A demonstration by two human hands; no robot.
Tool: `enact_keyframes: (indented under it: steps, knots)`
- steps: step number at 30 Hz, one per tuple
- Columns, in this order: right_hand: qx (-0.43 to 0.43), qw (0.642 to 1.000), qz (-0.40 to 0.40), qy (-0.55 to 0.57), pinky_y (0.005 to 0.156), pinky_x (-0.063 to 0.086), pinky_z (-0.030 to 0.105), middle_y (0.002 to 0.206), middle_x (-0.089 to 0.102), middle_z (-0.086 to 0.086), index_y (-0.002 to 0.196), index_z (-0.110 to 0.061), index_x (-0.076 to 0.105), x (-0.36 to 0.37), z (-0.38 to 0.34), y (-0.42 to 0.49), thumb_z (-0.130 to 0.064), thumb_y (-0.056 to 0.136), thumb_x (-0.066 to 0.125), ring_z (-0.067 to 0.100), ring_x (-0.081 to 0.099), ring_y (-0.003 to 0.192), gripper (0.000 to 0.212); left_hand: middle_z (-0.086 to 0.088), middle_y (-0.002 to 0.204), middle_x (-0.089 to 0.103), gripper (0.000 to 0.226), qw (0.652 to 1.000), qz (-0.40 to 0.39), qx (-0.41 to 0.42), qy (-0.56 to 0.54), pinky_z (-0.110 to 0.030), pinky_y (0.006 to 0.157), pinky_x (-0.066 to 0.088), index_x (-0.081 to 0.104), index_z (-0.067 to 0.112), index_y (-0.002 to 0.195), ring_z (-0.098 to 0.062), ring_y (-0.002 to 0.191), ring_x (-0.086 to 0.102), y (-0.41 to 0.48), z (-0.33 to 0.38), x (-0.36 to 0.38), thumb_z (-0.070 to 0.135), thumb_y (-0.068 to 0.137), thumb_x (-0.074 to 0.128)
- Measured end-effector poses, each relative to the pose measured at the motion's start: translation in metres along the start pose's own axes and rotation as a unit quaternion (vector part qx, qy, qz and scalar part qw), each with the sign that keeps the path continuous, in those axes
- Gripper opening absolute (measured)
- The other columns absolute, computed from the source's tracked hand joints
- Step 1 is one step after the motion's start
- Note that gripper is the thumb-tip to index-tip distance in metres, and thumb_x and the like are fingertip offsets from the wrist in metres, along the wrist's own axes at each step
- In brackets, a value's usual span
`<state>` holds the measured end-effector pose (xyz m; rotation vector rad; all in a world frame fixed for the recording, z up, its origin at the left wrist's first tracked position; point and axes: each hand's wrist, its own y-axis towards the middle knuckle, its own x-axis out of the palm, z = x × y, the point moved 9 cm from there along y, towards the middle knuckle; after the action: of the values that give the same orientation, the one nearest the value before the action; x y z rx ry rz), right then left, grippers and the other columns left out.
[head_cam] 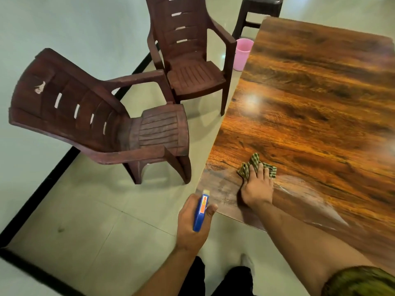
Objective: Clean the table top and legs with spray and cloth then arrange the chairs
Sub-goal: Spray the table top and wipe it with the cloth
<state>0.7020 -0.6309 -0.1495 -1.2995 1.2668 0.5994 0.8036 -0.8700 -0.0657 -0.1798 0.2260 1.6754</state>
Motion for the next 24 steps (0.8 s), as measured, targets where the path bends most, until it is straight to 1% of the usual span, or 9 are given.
enact_keyframes:
  steps: [4, 7, 10, 15, 16, 18, 20, 21, 24]
  knots:
    - [-0.023, 1.000, -0.006, 0.005, 0.125, 0.000, 0.044, 0.168, -0.003, 0.006, 0.160, -0.024, 0.013, 0.002, -0.002, -0.007, -0.034, 0.104, 0.030, 0.027, -0.004, 0.154, 0.059, 0.005, 0.068, 0.050, 0.028, 0.994, -0.030, -0.105, -0.014, -0.037, 0.060, 0.045, 0.055, 0.017, 0.080, -0.013, 0.061, 0.046, -0.025, -0.044, 0.009, 0.036, 0.093, 0.072]
    - [-0.029, 1.000, -0.011, -0.003, 0.125, 0.001, 0.044, 0.168, 0.000, 0.007, 0.160, -0.023, 0.015, -0.002, 0.001, -0.003, -0.032, 0.104, 0.031, 0.028, -0.003, 0.154, 0.059, 0.006, 0.064, 0.045, 0.029, 0.990, -0.015, -0.132, -0.047, -0.027, 0.060, 0.040, 0.054, 0.019, 0.075, -0.011, 0.060, 0.040, -0.029, -0.043, 0.012, 0.033, 0.091, 0.073]
    - [-0.005, 1.000, -0.024, 0.010, 0.123, -0.003, 0.045, 0.168, -0.005, 0.007, 0.160, -0.023, 0.012, 0.003, -0.014, -0.006, -0.031, 0.103, 0.033, 0.029, -0.006, 0.154, 0.061, 0.009, 0.057, 0.038, 0.040, 0.980, 0.017, -0.192, -0.036, -0.031, 0.056, 0.036, 0.047, 0.028, 0.063, -0.014, 0.057, 0.034, -0.012, -0.043, 0.016, 0.039, 0.090, 0.074]
    - [-0.242, 0.967, -0.063, -0.057, 0.124, -0.002, 0.042, 0.168, -0.004, 0.003, 0.159, -0.026, 0.015, 0.020, -0.066, -0.022, -0.027, 0.102, 0.040, 0.024, -0.006, 0.154, 0.063, 0.005, 0.050, 0.042, 0.052, 0.967, -0.031, -0.217, 0.132, -0.035, 0.054, 0.038, 0.041, 0.024, 0.054, -0.022, 0.052, 0.041, 0.000, -0.048, 0.026, 0.057, 0.083, 0.069]
    - [-0.235, 0.968, -0.059, -0.066, 0.125, -0.001, 0.042, 0.168, -0.003, 0.004, 0.160, -0.026, 0.014, 0.014, -0.060, -0.013, -0.027, 0.101, 0.039, 0.024, -0.004, 0.154, 0.064, 0.002, 0.052, 0.048, 0.051, 0.962, -0.040, -0.238, 0.130, -0.039, 0.055, 0.044, 0.044, 0.022, 0.057, -0.027, 0.054, 0.048, -0.001, -0.055, 0.023, 0.059, 0.081, 0.069]
    - [-0.121, 0.991, -0.049, -0.038, 0.125, 0.001, 0.043, 0.168, -0.002, 0.006, 0.160, -0.023, 0.013, -0.003, -0.033, 0.011, -0.028, 0.100, 0.040, 0.027, -0.002, 0.154, 0.066, -0.007, 0.059, 0.059, 0.054, 0.950, -0.045, -0.281, 0.126, -0.048, 0.061, 0.056, 0.052, 0.016, 0.063, -0.032, 0.059, 0.061, -0.007, -0.068, 0.015, 0.067, 0.073, 0.066]
    - [-0.001, 0.999, -0.046, 0.015, 0.125, 0.003, 0.045, 0.167, -0.005, 0.008, 0.160, -0.021, 0.011, -0.009, -0.015, 0.021, -0.032, 0.100, 0.041, 0.030, -0.004, 0.154, 0.068, -0.006, 0.056, 0.059, 0.055, 0.940, -0.035, -0.306, 0.147, -0.051, 0.061, 0.058, 0.052, 0.016, 0.062, -0.031, 0.058, 0.065, -0.016, -0.074, 0.006, 0.070, 0.069, 0.061]
    - [-0.002, 0.999, -0.048, 0.017, 0.125, 0.002, 0.046, 0.167, -0.007, 0.008, 0.160, -0.021, 0.010, -0.006, -0.023, 0.019, -0.032, 0.100, 0.039, 0.031, -0.006, 0.154, 0.068, -0.004, 0.055, 0.059, 0.054, 0.937, -0.033, -0.309, 0.160, -0.051, 0.061, 0.059, 0.051, 0.017, 0.061, -0.033, 0.060, 0.067, -0.019, -0.074, 0.005, 0.070, 0.068, 0.060]
    - [-0.214, 0.973, -0.072, -0.047, 0.124, -0.004, 0.044, 0.167, -0.009, 0.006, 0.160, -0.024, 0.009, 0.018, -0.071, -0.012, -0.029, 0.100, 0.038, 0.028, -0.009, 0.154, 0.067, -0.008, 0.067, 0.067, 0.051, 0.937, -0.031, -0.309, 0.164, -0.051, 0.064, 0.060, 0.055, 0.019, 0.066, -0.034, 0.066, 0.068, -0.026, -0.070, 0.006, 0.070, 0.066, 0.059]
